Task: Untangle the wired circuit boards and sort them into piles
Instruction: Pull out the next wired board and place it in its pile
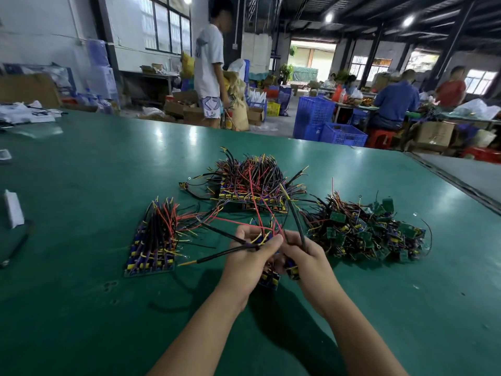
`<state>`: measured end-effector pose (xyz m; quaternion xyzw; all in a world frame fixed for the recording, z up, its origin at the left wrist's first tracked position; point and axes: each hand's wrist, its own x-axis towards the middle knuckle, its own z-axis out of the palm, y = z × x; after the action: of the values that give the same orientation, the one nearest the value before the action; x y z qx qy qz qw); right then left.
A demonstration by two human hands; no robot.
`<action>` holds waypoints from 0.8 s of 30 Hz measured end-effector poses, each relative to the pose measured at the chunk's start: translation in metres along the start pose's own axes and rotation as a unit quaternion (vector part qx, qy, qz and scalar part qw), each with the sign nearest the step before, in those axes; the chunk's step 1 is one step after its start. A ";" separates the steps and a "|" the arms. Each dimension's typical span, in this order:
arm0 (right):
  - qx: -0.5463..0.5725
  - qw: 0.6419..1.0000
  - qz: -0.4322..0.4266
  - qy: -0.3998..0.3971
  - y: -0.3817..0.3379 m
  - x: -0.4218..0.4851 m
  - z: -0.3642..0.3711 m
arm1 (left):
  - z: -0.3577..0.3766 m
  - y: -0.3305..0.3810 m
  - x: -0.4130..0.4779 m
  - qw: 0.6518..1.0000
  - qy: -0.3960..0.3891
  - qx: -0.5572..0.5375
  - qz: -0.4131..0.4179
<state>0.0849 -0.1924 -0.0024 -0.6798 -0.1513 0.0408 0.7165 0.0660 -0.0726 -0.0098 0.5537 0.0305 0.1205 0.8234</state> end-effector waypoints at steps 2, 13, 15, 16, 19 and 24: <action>0.016 1.000 0.012 0.004 0.000 0.000 -0.001 | -0.001 -0.002 -0.001 0.999 -0.047 0.015 0.014; 0.036 0.998 -0.010 0.055 0.003 0.002 -0.006 | 0.000 0.007 -0.002 0.987 -0.097 0.123 0.041; 0.026 0.998 -0.013 0.064 0.003 0.003 -0.005 | 0.003 0.009 -0.004 0.991 -0.096 0.088 0.036; 0.014 0.998 -0.016 0.067 0.003 0.003 -0.005 | 0.005 0.010 -0.006 0.991 -0.096 0.085 0.045; -0.017 0.997 -0.025 0.073 0.003 0.002 -0.005 | 0.008 0.011 -0.010 0.989 -0.095 0.093 0.070; -0.037 0.995 -0.032 0.082 0.005 0.003 -0.003 | 0.006 0.007 -0.007 0.992 -0.056 0.084 0.079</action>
<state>0.0895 -0.1944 -0.0071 -0.7017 -0.1149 -0.0440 0.7018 0.0591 -0.0771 -0.0021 0.6273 -0.0496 0.1513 0.7623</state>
